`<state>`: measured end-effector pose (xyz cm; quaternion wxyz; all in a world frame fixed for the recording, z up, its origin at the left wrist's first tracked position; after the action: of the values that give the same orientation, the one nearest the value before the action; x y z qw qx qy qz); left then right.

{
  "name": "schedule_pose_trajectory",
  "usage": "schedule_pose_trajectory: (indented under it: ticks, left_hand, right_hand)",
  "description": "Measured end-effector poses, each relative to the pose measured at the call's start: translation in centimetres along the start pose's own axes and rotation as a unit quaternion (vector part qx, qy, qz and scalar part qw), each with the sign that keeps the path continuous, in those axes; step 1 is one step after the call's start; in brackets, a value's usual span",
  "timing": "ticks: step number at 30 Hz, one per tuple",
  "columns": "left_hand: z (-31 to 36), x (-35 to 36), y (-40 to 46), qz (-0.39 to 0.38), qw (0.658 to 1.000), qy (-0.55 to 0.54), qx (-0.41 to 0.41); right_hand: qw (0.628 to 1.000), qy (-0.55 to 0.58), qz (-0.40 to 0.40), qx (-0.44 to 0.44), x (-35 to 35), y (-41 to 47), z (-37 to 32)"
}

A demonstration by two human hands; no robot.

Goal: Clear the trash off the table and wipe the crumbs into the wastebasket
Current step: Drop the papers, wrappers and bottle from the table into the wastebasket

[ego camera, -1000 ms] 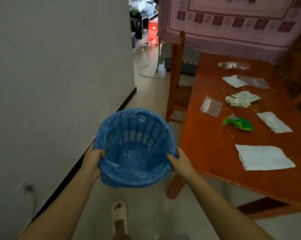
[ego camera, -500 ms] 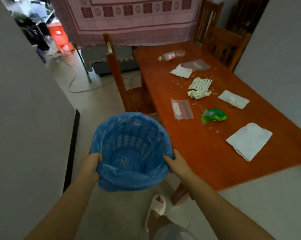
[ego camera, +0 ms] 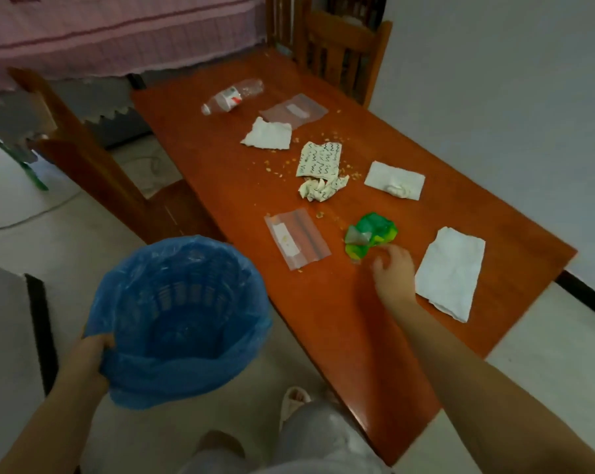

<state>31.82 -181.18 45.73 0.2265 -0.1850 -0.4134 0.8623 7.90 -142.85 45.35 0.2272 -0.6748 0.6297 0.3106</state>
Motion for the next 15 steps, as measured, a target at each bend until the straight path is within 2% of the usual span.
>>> schedule_pose_trajectory:
  ticks: [3,6,9,11,15]
  left_hand:
    - [0.3,0.0,3.3,0.012,0.999,0.012,-0.037]
    - [1.1,0.1,5.2,-0.016,0.998,0.040,-0.044]
    - [2.3,0.5,5.6,-0.031,0.997,0.042,-0.053]
    - [3.2,0.9,5.6,-0.046,0.996,0.052,-0.054]
    - [4.5,1.4,5.6,-0.085,0.993,0.071,-0.040]
  right_hand:
    - [0.986,-0.145,0.055,0.060,-2.1,1.3,4.3]
    - [0.966,-0.199,0.008,0.166,-2.7,0.5,7.4]
    - [0.950,-0.248,-0.056,0.183,-2.4,-0.4,8.5]
    - [0.948,-0.251,-0.066,0.186,-2.6,0.2,8.5]
    - [0.947,-0.168,-0.041,0.272,-3.5,2.1,7.8]
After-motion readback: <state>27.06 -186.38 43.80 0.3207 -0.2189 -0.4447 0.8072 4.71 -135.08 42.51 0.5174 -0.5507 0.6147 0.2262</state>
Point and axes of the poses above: each hand's wrist, its own y-axis towards the middle knuckle, its own x-axis out of the palm, z = x × y, the point moved 2 cm from there along y, towards the middle knuckle, and after that the axes turned 14 degrees about -x, right-handed, at the moved point
